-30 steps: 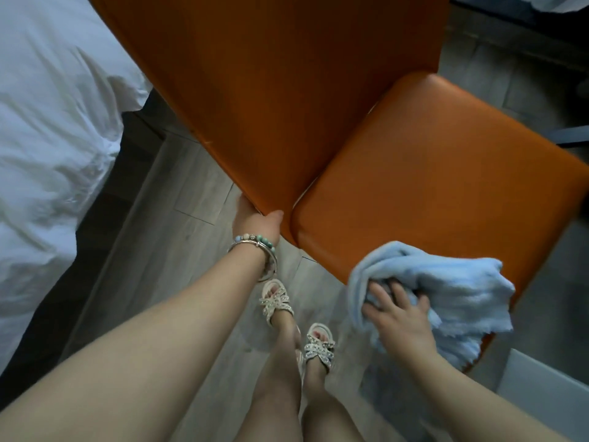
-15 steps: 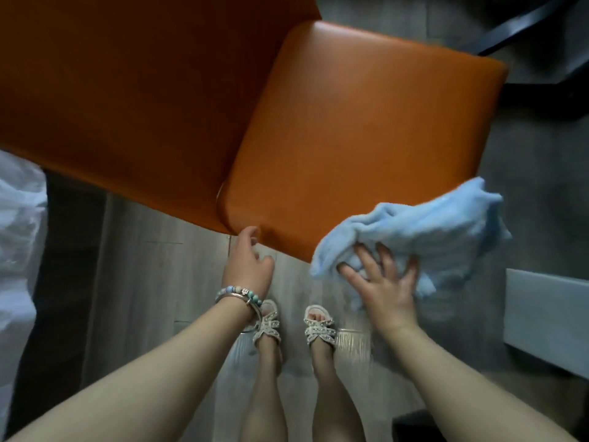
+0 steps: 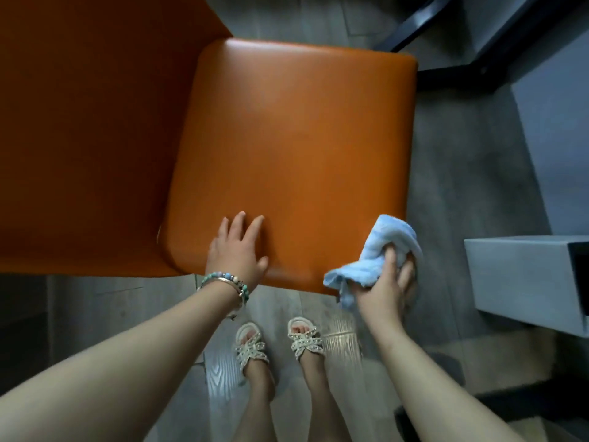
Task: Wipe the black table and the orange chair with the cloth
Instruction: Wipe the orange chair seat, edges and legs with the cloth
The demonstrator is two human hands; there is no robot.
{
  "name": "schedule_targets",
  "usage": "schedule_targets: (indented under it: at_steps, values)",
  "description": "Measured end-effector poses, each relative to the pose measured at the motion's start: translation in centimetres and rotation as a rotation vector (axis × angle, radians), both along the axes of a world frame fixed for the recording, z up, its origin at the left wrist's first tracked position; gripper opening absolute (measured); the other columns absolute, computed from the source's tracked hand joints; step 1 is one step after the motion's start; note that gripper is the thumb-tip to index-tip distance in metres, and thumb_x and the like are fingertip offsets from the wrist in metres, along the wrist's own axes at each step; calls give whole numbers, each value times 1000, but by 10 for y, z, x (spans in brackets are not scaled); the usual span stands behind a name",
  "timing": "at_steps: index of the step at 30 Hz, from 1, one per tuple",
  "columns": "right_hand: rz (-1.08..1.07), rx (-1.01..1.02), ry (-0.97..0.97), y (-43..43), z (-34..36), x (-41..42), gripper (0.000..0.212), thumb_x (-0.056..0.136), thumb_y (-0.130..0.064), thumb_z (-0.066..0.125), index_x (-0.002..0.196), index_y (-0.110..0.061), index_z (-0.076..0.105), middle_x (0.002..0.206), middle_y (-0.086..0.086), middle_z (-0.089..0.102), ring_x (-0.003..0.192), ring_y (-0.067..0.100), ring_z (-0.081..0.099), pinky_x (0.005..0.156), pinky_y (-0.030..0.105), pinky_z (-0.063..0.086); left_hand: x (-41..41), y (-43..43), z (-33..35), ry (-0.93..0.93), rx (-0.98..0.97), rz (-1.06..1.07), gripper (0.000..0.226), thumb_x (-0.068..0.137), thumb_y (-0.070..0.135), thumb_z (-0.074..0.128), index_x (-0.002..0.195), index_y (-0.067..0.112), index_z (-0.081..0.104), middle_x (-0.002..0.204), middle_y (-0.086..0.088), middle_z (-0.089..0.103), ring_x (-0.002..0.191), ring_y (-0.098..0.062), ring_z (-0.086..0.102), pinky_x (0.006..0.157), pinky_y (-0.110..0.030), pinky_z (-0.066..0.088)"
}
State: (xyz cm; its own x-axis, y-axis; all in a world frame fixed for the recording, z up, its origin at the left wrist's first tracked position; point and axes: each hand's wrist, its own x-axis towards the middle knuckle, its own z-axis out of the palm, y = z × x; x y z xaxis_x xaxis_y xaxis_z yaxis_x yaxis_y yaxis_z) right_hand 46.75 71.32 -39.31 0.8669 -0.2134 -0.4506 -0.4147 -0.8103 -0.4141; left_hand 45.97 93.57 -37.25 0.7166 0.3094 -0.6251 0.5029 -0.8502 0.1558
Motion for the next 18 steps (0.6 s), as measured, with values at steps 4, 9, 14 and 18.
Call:
schedule_targets:
  at_steps: [4,9,14,18]
  values:
    - [-221,15,78,20,5,47,84,79,-41,69,146,-33,18,156,1,6,138,35,18,106,57,20,44,26,-8,-22,21,-37,83,86,48,59,148,40,5,159,3,-5,146,-27,-3,117,-47,12]
    - [-225,-28,83,18,3,77,86,81,-42,68,147,-31,15,154,4,13,132,38,28,102,57,28,100,47,-7,-1,74,37,105,72,66,62,145,44,-10,156,-3,-20,143,-39,-5,113,-52,20]
    - [-196,-24,39,24,-3,130,86,81,-41,67,147,-29,13,150,6,20,129,38,32,100,56,32,174,60,-12,-5,68,5,118,56,78,64,144,48,-10,156,1,-22,142,-42,-11,113,-58,12]
    - [-144,-95,-37,39,-4,187,79,82,-40,66,145,-26,20,147,8,24,124,41,35,97,53,33,203,58,-11,118,33,12,126,51,76,69,142,50,-13,154,0,-26,138,-51,-14,111,-65,9]
